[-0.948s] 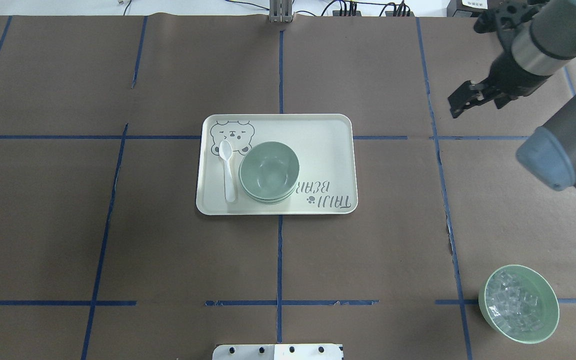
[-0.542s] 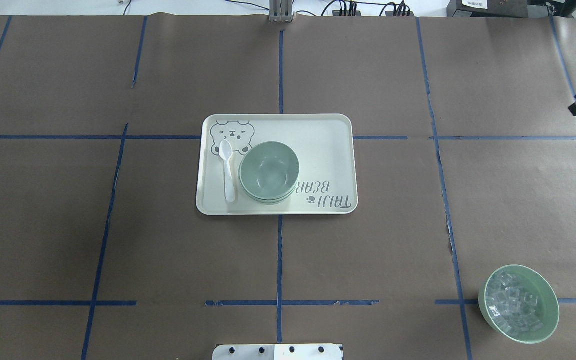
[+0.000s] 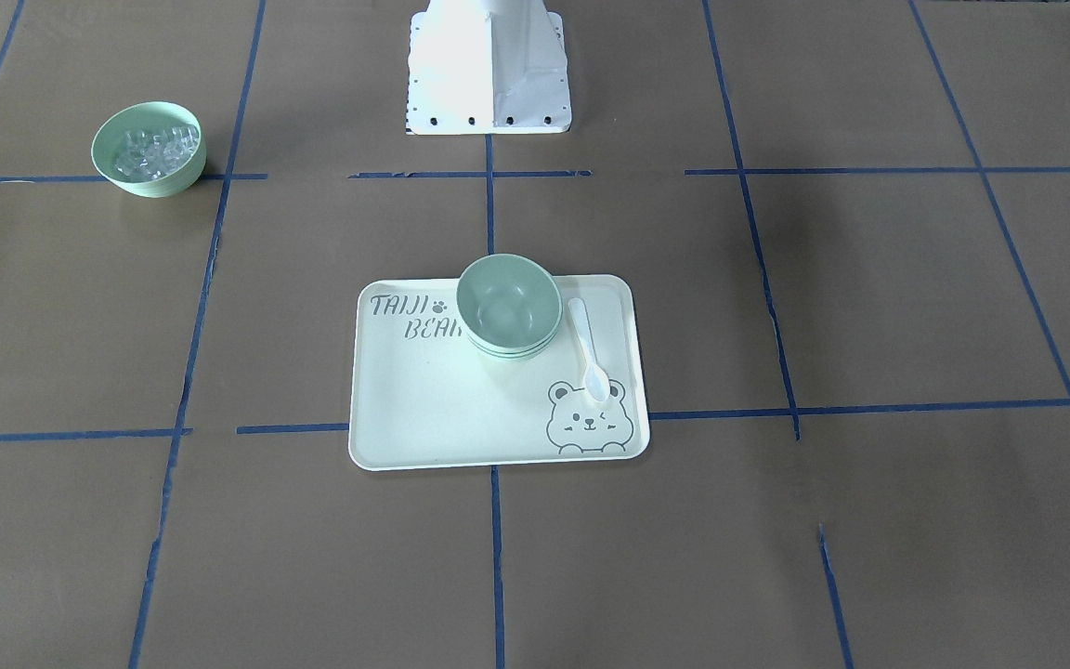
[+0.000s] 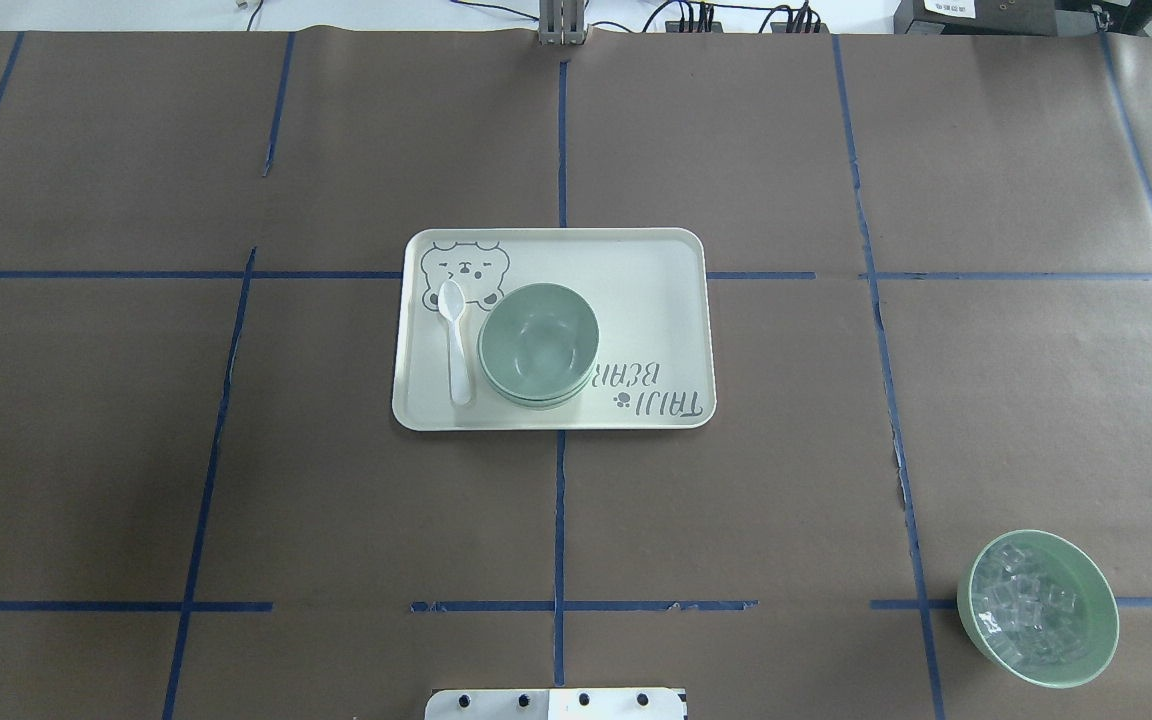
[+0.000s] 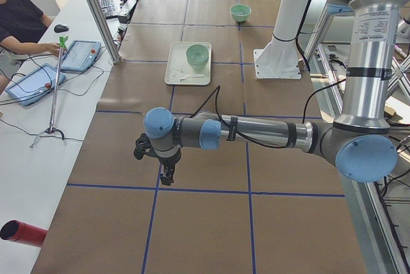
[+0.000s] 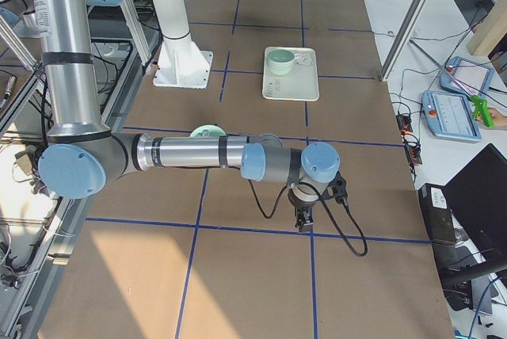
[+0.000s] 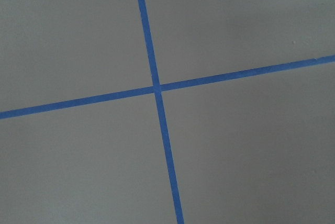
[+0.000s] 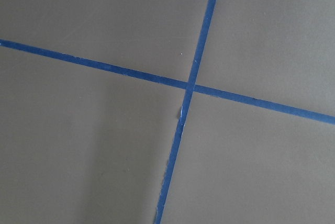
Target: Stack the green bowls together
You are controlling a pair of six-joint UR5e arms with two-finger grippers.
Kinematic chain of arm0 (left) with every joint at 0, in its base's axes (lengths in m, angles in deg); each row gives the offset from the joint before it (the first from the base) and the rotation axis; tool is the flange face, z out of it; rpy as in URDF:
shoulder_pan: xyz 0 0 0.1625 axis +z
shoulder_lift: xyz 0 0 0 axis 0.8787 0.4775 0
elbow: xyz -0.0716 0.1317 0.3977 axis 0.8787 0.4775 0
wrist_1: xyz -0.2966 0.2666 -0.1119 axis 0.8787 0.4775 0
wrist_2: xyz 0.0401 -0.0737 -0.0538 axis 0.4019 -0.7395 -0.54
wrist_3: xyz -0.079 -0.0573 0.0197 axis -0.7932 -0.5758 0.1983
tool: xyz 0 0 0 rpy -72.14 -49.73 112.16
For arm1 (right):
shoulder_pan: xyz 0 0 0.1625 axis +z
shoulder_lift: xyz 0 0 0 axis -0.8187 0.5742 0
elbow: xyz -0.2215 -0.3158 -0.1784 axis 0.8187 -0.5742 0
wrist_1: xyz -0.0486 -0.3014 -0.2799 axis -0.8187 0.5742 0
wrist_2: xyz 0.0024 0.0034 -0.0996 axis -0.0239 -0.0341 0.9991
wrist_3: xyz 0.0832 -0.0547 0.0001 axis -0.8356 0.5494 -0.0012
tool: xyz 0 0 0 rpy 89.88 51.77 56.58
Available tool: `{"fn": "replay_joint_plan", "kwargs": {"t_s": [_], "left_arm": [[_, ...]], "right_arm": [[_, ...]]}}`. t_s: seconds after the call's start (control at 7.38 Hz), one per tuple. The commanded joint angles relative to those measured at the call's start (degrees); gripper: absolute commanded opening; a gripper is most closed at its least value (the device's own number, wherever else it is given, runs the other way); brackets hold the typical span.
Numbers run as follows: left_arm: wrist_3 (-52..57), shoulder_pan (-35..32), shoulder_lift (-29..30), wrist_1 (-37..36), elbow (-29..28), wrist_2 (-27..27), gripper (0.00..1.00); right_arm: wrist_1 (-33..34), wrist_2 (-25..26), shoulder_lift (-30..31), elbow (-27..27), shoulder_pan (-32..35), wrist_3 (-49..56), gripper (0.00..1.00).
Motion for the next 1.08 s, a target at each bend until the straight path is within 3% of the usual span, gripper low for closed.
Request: {"fn": "replay_joint_plan", "kwargs": {"t_s": [0.0,0.95], "left_arm": [[-0.02,-0.87,-0.43,-0.1,0.08,0.14,1.0],[-0.11,-2.72,-2.01,-0.45,0.08,0.76,1.0]], "right_arm": [[-3.79,-0.32,0.76,-1.44,0.83,-0.87,1.0],[-3.97,-0.32,0.85,-0.12,0.83,-6.94,1.0]]}}
